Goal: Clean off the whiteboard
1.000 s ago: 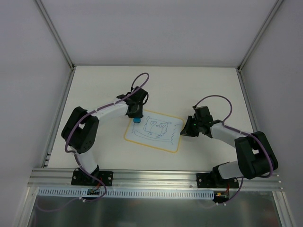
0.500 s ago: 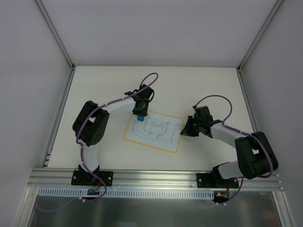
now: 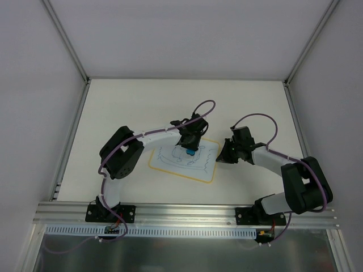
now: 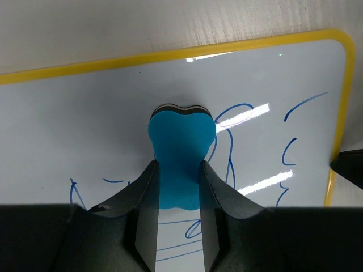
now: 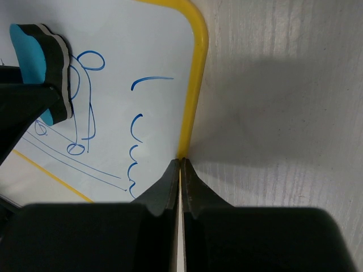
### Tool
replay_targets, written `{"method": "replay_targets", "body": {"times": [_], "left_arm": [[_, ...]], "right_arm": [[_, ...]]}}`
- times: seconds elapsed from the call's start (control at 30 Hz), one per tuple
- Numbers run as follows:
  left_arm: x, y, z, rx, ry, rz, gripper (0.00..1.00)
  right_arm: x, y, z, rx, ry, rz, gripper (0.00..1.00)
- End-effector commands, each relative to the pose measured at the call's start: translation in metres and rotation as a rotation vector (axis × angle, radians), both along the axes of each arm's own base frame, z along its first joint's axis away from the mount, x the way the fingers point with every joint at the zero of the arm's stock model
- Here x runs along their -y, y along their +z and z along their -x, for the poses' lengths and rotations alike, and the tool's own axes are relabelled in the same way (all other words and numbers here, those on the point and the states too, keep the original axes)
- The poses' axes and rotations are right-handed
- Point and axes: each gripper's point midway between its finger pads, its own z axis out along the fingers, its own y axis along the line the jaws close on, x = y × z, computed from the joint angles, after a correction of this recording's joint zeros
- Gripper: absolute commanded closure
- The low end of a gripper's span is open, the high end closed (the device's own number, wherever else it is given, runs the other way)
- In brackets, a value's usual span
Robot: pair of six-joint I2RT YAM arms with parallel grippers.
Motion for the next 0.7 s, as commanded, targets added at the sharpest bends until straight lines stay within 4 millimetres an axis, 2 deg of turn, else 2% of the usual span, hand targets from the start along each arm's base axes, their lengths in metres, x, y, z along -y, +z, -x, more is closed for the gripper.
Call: {"method": "replay_targets", "body": {"times": [0.0,0.1,0.3,0.4,0.67], "left_arm": [[-0.02,-0.044,0.039,-0.166,0.06,-0.086,1.0],[-0.042,-0.044,0.038,-0.165,0.111,-0.135,1.0],[-0.1,-0.029,0.021,-0.12,0.232,-0.2,1.0],[-0.122,-0.022,0.013,-0.111,0.27,-0.215,1.0],[-0.161,-0.018,0.005,-0.105,0.347,-0.249,1.0]], "right_arm": [[0.008,-0.02,0.013,-0.056,0.019,0.08,1.0],[0.009,-0.022,0.014,-0.061,0.018,0.085,1.0],[0.008,-0.026,0.015,-0.08,0.02,0.089,1.0],[0.009,-0.026,0.015,-0.081,0.017,0.092,1.0],[0.009,-0.027,0.014,-0.081,0.014,0.099,1.0]]}}
